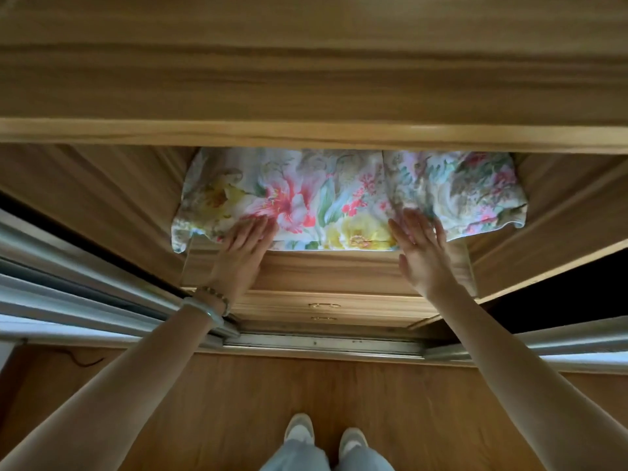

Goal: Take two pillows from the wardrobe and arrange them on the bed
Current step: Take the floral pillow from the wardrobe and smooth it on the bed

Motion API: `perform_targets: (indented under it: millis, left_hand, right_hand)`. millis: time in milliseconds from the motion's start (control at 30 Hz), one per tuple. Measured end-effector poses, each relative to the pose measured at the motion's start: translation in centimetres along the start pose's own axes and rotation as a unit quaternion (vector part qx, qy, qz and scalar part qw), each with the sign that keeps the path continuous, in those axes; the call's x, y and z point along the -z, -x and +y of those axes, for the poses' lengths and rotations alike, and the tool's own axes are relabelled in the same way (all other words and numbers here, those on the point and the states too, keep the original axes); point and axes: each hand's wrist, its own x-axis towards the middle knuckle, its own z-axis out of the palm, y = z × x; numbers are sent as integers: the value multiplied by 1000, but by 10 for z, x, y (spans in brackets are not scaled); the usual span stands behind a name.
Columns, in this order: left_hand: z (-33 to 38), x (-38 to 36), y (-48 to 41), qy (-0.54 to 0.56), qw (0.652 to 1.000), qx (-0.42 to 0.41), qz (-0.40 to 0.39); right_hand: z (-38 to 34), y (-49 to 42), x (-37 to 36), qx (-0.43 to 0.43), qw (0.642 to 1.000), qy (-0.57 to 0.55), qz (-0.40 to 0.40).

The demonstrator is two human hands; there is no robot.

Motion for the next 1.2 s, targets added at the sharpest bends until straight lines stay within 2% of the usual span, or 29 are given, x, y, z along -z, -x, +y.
perform_targets:
  millis: [133,233,333,433,600,1033,1200]
  left_hand:
    - [0,-13,-10,-33,998,36,32]
    - [-4,-14,-22,-49,997,33,54]
    - [-3,-6,-32,-39,996,11,83]
    - [-1,9,-31,6,996,6,93]
    - [10,25,-6,66,994,35,83]
    - [40,44,104,32,993,-5,115]
    - [46,62,132,28,996,1,88]
  right_hand:
    - [1,-8,-9,-34,999,4,11]
    - [-1,-17,-7,-52,998,16,34]
    - [1,-22,-2,-53,995,13,86]
    - [0,-14,2,-45,994,-23,100]
    - [-10,12,11,-55,993,-68,84]
    - [-48,136,43,-37,994,-87,51]
    - [-65,166,60,-42,993,-97,53]
